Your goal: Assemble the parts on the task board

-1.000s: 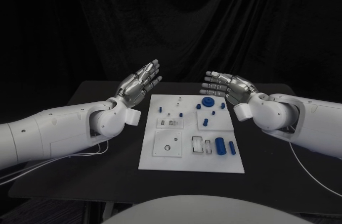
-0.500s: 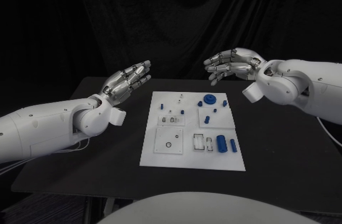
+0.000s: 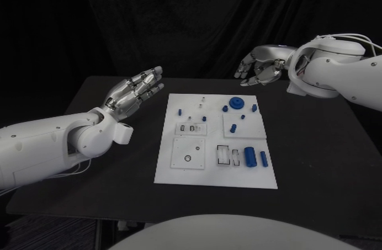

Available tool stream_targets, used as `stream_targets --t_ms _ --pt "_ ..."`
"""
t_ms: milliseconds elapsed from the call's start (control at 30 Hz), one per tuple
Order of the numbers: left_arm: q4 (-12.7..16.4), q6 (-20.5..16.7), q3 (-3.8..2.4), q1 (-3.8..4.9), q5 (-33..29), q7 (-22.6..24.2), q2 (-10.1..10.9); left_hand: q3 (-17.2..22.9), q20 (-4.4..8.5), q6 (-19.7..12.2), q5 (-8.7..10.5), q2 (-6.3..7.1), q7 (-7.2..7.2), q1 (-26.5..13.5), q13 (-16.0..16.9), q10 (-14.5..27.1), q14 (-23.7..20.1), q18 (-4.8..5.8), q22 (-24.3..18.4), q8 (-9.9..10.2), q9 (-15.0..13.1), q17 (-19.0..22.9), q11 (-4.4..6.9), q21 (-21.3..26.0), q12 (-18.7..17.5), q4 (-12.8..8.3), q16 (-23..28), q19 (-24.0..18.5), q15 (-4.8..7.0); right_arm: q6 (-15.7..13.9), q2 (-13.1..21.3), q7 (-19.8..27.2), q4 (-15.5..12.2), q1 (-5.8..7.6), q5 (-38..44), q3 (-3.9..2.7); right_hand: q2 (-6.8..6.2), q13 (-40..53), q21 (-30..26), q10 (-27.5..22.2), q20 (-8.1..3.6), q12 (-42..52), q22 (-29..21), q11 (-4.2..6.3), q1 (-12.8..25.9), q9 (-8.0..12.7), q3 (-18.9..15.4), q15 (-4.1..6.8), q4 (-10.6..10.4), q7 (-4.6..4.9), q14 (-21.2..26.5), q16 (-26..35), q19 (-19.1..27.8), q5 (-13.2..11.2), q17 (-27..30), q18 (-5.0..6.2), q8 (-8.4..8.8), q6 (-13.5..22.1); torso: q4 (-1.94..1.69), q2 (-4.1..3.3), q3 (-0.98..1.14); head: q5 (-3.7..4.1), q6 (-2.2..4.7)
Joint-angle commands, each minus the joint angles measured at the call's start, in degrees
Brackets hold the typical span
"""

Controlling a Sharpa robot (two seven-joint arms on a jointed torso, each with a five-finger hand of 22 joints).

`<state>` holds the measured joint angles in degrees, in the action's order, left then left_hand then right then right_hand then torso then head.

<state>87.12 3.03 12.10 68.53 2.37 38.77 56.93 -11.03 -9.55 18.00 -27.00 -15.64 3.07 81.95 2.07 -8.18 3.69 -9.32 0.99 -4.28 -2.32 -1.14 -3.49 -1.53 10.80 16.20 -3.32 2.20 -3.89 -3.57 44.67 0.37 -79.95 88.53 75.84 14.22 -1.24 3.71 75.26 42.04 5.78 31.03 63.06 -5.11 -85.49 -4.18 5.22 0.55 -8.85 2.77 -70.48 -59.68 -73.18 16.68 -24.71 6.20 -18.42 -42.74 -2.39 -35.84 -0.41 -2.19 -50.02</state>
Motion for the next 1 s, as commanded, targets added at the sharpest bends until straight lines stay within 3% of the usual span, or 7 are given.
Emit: stream_targets --t_ms 33,67,233,367,467,700,1000 --pt "1.0 0.8 -0.09 0.26 1.0 10.0 0.7 0.2 -0.12 -0.2 -0.48 -0.01 0.01 0.8 -0.1 0.5 -0.5 -0.63 -0.1 0.3 0.0 0.1 -0.06 0.1 -0.4 -0.1 0.4 -0.1 0.15 -5.0 0.5 -4.3 -0.8 -0.02 14.8 -0.03 -1.32 0.1 2.3 1.2 -0.2 -0.7 3.7 0.22 0.4 -0.1 1.7 0.2 -1.2 -0.02 -2.2 -3.4 -1.7 -0.8 -5.1 -1.2 1.17 -0.5 -1.78 -2.64 -0.28 2.23 0.02" --pt "1.2 0.8 -0.1 0.3 1.3 10.0 0.9 0.3 -0.12 -0.2 -0.62 0.02 -0.01 0.9 0.0 0.5 -0.5 -0.65 -0.1 0.3 0.0 0.1 -0.05 0.1 -0.3 -0.1 0.4 -0.2 0.17 -5.3 0.7 -4.5 -1.0 -0.1 15.4 -0.03 -1.9 0.2 2.7 1.8 -0.22 -0.8 4.4 0.28 1.3 -0.1 1.7 0.33 -2.0 -0.27 -2.7 -4.0 -2.0 -3.4 -6.0 -1.32 1.85 -0.1 -2.04 -2.88 -0.33 2.66 0.02" --pt "2.0 1.1 -0.13 0.42 1.9 10.0 1.6 0.4 -0.14 -0.1 -0.81 -0.01 0.05 1.1 0.0 0.5 -0.6 -0.67 -0.1 0.3 0.0 0.1 -0.12 0.0 -0.3 -0.2 0.5 -0.1 0.16 -6.1 1.8 -5.5 -1.9 -0.72 17.2 -0.02 -2.75 0.2 3.8 2.0 -0.3 -1.5 6.5 0.19 1.8 0.1 2.0 0.35 -2.7 -0.96 -3.8 -5.0 -3.2 -4.6 -7.8 -1.66 3.9 1.6 -3.34 -4.65 -0.73 4.4 0.02" --pt "2.6 1.4 -0.14 0.46 2.1 9.9 2.0 0.5 -0.19 -0.2 -0.93 -0.07 0.11 1.2 -0.1 0.6 -0.6 -0.68 -0.1 0.4 0.0 0.1 -0.16 0.1 -0.4 -0.2 0.5 -0.1 0.12 -6.8 2.2 -5.6 -2.2 -1.49 17.7 -0.02 -2.9 0.1 4.1 1.3 -0.3 -2.2 7.1 0.11 1.5 0.0 2.4 0.35 -2.5 -1.01 -4.1 -5.1 -3.5 -4.3 -8.1 -1.75 4.46 1.7 -4.04 -6.0 -0.75 5.14 0.02" --pt "2.8 1.5 -0.14 0.47 2.2 9.8 2.1 0.7 -0.25 0.0 -1.14 -0.12 0.2 1.4 0.0 0.6 -0.6 -0.69 -0.1 0.3 0.0 0.1 -0.27 0.0 -0.3 -0.3 0.5 -0.1 0.07 -6.6 2.4 -5.5 -2.4 -1.92 17.9 -0.02 -2.94 0.1 4.2 0.9 -0.28 -2.7 7.2 0.1 1.2 -0.1 2.8 0.32 -2.4 -1.04 -4.1 -5.0 -3.5 -3.5 -8.2 -1.75 4.8 1.5 -4.2 -6.63 -0.86 5.46 0.02" --pt "3.2 1.9 -0.14 0.47 2.2 9.5 2.2 0.9 -0.29 0.2 -1.38 -0.11 0.3 1.6 0.0 0.5 -0.6 -0.71 -0.1 0.3 0.0 0.1 -0.35 0.0 -0.2 -0.3 0.5 -0.1 0.06 -5.8 2.5 -5.1 -3.1 -2.71 18.0 -0.02 -3.65 0.2 4.2 0.7 -0.43 -4.1 7.9 0.22 0.3 -0.4 5.2 0.47 -1.7 -1.3 -4.2 -4.8 -3.6 3.3 -8.6 -1.76 6.13 0.9 -4.64 -8.0 -1.17 6.28 0.02" --pt "3.4 2.4 -0.13 0.48 2.3 9.1 2.2 1.2 -0.41 0.3 -1.57 -0.17 0.44 1.8 0.0 0.4 -0.5 -0.71 -0.1 0.3 0.0 0.1 -0.54 0.0 -0.1 -0.4 0.4 -0.1 -0.09 -5.9 2.6 -4.7 -3.0 -4.65 18.1 -0.02 -4.23 0.3 4.5 0.0 -0.42 -4.7 8.6 0.0 0.8 -0.3 6.1 0.43 -1.6 -2.47 -4.8 -5.5 -3.9 3.5 -10.0 -1.87 7.39 2.0 -5.12 -8.85 -1.16 7.42 0.02"
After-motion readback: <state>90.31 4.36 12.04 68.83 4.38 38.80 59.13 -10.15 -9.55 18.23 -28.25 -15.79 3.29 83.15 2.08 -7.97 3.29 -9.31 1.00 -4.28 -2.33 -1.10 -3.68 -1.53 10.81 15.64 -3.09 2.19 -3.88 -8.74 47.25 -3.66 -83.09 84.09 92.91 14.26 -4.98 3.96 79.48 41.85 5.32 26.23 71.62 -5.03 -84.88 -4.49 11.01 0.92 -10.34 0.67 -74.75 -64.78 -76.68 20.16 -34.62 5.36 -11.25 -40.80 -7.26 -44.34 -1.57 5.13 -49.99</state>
